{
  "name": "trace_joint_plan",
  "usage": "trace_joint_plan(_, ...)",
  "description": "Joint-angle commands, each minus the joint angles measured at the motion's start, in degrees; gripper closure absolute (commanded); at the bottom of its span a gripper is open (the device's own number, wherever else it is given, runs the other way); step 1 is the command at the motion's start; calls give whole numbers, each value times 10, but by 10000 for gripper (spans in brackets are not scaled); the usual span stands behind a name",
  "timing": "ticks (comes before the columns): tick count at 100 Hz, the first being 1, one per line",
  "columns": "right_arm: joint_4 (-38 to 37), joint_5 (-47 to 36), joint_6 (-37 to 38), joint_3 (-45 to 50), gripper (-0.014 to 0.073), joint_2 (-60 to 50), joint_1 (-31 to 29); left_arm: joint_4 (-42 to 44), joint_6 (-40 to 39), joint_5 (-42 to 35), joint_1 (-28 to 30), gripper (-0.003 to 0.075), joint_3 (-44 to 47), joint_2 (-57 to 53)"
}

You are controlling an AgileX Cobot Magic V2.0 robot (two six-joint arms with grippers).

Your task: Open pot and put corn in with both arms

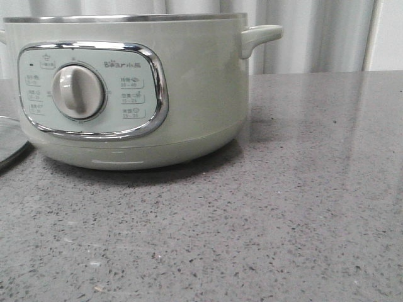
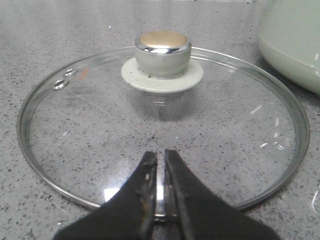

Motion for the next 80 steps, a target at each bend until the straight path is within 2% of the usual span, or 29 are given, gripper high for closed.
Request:
trace_joint_plan(1,33,-18,-23,11,667,-12,-6,-3,-2,-15,2,741,3,-19)
trace_joint_plan(12,80,63,-75,11,667,-12,-6,-3,-2,-15,2,741,3,-19)
trace_joint_plan(41,90,239,-78,12,667,-12,-6,-3,-2,-15,2,741,3,-19)
trace_joint_plan(80,90,238,-78,12,667,-12,-6,-3,-2,-15,2,741,3,-19)
